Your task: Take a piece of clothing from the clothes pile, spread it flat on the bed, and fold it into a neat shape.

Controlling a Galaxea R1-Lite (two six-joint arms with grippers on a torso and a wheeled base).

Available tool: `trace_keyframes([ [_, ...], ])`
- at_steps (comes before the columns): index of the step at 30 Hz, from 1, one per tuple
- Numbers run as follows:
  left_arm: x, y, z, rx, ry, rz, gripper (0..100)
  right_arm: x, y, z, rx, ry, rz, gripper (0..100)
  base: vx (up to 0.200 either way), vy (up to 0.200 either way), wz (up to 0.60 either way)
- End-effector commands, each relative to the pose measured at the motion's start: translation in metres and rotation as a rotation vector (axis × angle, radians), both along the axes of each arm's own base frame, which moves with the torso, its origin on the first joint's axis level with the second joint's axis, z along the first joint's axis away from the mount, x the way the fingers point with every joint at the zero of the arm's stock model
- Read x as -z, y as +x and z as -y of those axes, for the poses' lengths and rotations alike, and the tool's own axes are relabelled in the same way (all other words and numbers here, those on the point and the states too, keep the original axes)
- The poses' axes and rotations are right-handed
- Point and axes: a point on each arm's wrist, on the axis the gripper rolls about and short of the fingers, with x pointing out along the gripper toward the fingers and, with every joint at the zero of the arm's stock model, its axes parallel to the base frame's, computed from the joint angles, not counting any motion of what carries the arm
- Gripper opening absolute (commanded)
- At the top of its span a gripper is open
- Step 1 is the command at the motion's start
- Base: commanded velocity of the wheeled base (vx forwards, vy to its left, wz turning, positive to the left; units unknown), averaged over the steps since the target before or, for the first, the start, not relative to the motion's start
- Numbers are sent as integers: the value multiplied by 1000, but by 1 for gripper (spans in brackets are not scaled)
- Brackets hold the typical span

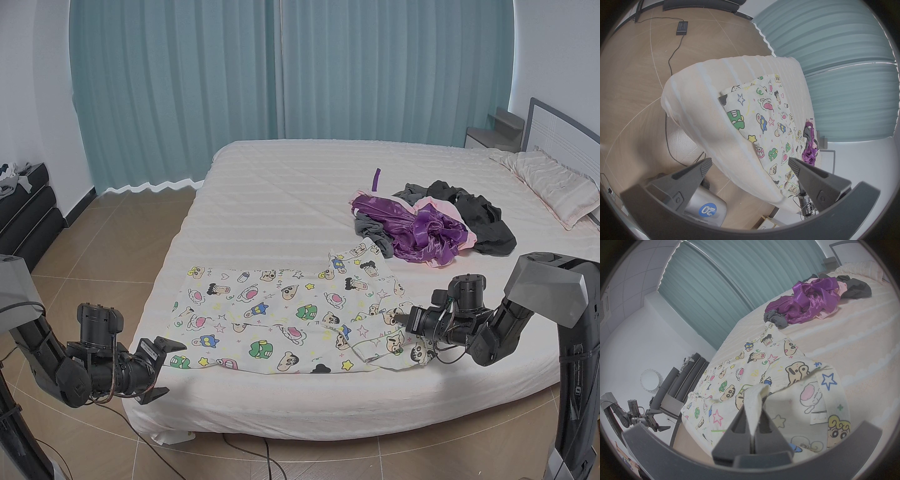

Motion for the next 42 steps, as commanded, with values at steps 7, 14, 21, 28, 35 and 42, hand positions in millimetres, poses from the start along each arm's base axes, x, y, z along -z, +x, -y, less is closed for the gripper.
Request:
trace_keyframes([
  [7,1,0,0,-10,7,-2,100,13,4,-3,8,-16,-24,100,0,0,0],
  [14,1,1,0,-9,6,-1,100,0,2,3,75,-35,5,100,0,0,0],
  [21,-2,1,-1,-8,8,16,100,-34,-29,24,184,-57,6,100,0,0,0],
  [28,-13,-8,-1,-14,-7,94,100,-69,-97,21,307,38,-2,100,0,0,0],
  [35,-12,-8,-1,-9,-15,108,100,-74,-134,3,307,170,-95,100,171,0,0],
  [42,-10,-8,-1,-6,-14,104,100,-77,-138,0,304,194,-104,100,200,0,0],
])
